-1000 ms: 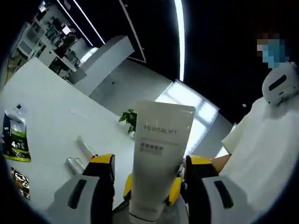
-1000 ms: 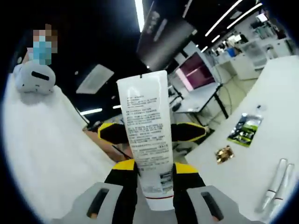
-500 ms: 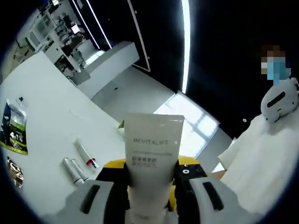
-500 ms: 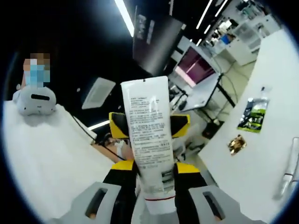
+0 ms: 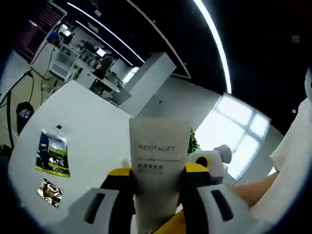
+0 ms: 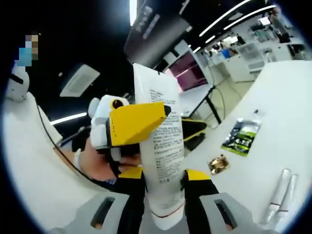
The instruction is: Arrange the skincare products in the storage area until every visible bottle or jar stands upright without overlapping.
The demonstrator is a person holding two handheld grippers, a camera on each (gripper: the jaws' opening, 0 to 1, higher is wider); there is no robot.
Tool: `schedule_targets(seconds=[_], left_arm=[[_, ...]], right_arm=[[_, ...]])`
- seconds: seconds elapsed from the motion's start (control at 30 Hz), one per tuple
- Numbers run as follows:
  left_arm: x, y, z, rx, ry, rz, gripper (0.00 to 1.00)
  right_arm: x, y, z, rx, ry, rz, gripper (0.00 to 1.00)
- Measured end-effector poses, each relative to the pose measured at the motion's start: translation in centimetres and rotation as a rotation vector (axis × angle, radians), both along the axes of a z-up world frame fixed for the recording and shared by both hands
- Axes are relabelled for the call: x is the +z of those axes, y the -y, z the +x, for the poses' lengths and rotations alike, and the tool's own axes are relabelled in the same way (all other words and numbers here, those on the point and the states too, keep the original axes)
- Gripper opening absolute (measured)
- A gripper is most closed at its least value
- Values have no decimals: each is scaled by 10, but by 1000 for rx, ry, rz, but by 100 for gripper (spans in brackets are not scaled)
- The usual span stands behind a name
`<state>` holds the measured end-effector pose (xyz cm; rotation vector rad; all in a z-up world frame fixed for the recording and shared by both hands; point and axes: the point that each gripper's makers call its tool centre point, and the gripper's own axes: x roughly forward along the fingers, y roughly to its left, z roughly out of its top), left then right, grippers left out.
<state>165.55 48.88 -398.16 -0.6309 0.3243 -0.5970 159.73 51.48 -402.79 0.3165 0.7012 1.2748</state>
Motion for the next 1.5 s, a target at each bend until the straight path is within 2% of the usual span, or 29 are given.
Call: schedule_targets(seconds=[0.07, 0.17, 0.27, 0.37, 0.47, 0.57, 0.67, 0.77, 0.87, 1.03, 1.23, 1.33, 1.5], left_arm=[[-4, -9, 1, 55, -24, -5, 33], [-14, -15, 0, 82, -49, -13, 33], [-16, -14, -1, 92, -48, 13, 33], [-16, -14, -1, 120, -42, 37, 33], [-17, -15, -1, 135, -45, 38, 33], [-12, -13, 0, 129, -22, 34, 33], [-8, -7, -4, 82, 5, 4, 34], [-6, 2, -12, 24, 16, 3, 34], [-4, 9, -17, -22, 37, -8, 33], [2, 17, -23, -94, 70, -48, 30], [19, 30, -32, -245, 127, -128, 25], [22, 33, -36, -283, 147, -133, 23], [25, 38, -37, -312, 164, -145, 22]], right_arm=[[-4, -3, 2, -38, 20, -33, 29], [-13, -8, -1, -59, 22, -94, 27], [-20, -9, -4, -48, 69, -156, 26], [-26, -8, -5, -54, 82, -214, 26], [-29, -4, -1, -83, 83, -236, 25], [-25, -1, 3, -110, 160, -229, 22], [-24, 7, 1, -114, 178, -248, 17], [-24, 17, 0, -73, 212, -240, 16], [-22, 22, -4, -32, 218, -226, 14], [-15, 29, -10, 32, 175, -164, 13], [6, 38, -20, 81, 72, -1, 12], [10, 43, -24, 109, 40, 24, 12], [13, 45, -25, 107, 46, 26, 12]])
